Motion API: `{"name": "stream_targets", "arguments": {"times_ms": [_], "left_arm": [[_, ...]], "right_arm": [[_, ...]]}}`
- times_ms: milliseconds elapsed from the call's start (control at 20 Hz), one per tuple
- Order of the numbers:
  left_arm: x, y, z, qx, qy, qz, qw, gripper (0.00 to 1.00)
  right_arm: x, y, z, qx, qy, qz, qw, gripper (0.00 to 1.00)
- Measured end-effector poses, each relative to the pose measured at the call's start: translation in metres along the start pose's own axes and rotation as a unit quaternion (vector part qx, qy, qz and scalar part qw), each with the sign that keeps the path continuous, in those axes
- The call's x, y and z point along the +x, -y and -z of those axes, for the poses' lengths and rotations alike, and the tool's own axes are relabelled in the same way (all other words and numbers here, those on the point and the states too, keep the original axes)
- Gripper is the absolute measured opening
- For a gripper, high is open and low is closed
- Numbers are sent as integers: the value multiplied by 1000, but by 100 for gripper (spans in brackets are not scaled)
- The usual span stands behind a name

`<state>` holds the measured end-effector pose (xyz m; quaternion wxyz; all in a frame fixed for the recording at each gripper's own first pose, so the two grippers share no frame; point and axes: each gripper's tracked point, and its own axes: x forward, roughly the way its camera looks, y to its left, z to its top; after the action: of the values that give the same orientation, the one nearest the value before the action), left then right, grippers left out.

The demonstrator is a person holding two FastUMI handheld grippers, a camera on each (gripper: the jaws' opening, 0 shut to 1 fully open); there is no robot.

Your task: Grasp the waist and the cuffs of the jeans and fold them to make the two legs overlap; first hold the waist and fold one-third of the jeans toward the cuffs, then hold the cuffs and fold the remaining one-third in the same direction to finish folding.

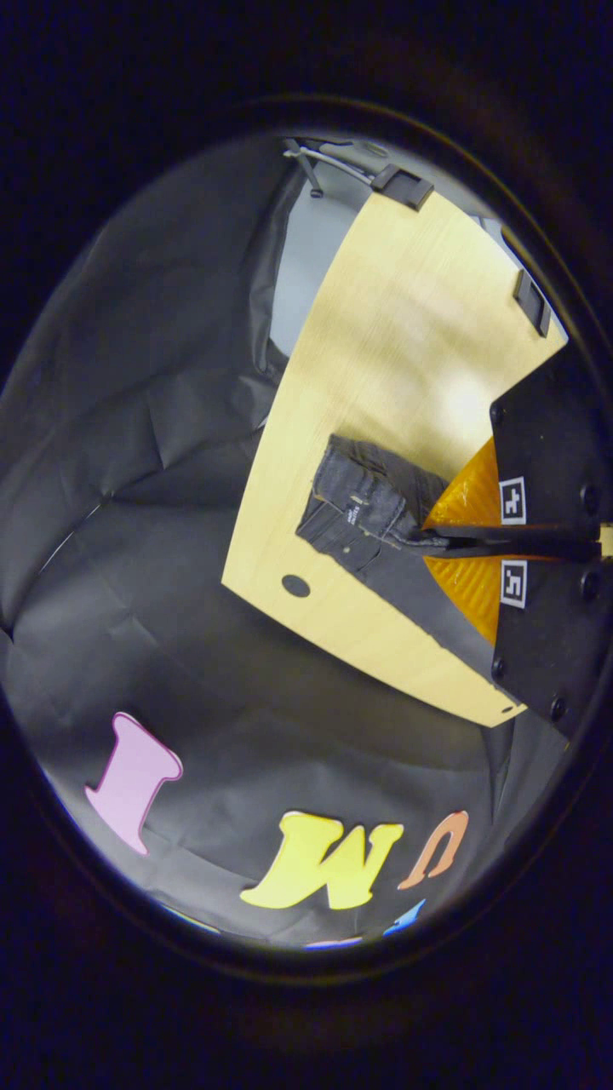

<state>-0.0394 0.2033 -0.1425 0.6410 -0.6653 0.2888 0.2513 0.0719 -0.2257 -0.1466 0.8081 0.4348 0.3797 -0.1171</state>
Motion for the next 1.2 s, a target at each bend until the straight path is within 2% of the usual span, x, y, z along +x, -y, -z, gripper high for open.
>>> {"name": "stream_targets", "arguments": {"times_ms": [250,450,700,1000,1200], "left_arm": [[38,49,-5,-9,-1,14,1000,4],[80,80,-9,-7,1,6,1000,4],[139,117,-12,20,-6,-7,1000,3],[202,128,-7,65,-3,-48,997,4],[223,119,-2,91,5,-68,994,3]], "right_arm": [[32,-27,-15,18,3,-17,1000,1],[65,-47,-26,21,13,-23,999,0],[109,-64,-35,21,23,-24,999,0],[167,-61,-36,34,18,-5,999,1],[197,-51,-31,4,15,25,1000,1]]}}
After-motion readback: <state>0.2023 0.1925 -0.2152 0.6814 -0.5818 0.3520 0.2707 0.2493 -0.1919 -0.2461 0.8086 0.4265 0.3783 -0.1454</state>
